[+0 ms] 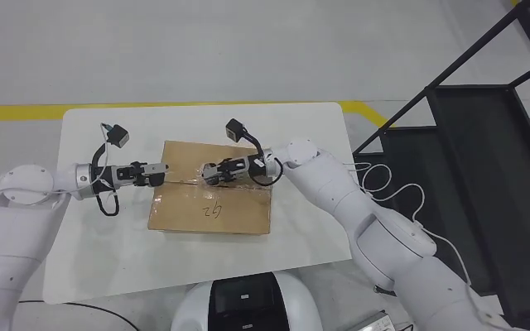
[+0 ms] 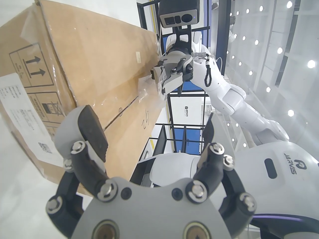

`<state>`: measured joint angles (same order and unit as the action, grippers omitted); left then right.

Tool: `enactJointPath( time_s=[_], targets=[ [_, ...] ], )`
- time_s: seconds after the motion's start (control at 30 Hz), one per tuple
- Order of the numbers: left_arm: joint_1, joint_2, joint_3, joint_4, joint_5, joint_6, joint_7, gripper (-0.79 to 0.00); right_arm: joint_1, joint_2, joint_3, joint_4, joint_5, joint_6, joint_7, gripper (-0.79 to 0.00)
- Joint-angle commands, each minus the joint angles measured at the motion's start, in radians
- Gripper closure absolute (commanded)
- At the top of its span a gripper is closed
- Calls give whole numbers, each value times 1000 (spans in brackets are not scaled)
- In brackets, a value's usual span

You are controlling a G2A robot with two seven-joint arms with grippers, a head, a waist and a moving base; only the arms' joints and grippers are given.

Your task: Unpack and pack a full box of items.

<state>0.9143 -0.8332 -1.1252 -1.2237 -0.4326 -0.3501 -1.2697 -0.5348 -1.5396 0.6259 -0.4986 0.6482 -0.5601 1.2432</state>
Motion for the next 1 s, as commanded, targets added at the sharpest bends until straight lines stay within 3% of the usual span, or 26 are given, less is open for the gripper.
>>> enactJointPath(
  time_s=[0.0, 0.03, 0.1, 0.13, 0.97],
  targets=[
    [-1, 0, -2, 0, -1, -1, -3, -785, 2, -7, -3, 7, -9, 5, -5, 0],
    [-1, 0, -3, 0, -1, -1, -4, -785, 4, -10, -6, 10, -16, 5, -7, -31],
    [0, 0, -6, 0, -1, -1, -7, -785, 6, -18, -11, 14, -28, 7, -6, -483],
    [0, -1, -8, 0, -1, -2, -6, -785, 7, -21, -12, 15, -32, 7, -7, -785],
    [11, 6, -66, 33, -23, -19, -56, -785, 24, -47, 11, -149, -114, -57, -40, -785]
  ],
)
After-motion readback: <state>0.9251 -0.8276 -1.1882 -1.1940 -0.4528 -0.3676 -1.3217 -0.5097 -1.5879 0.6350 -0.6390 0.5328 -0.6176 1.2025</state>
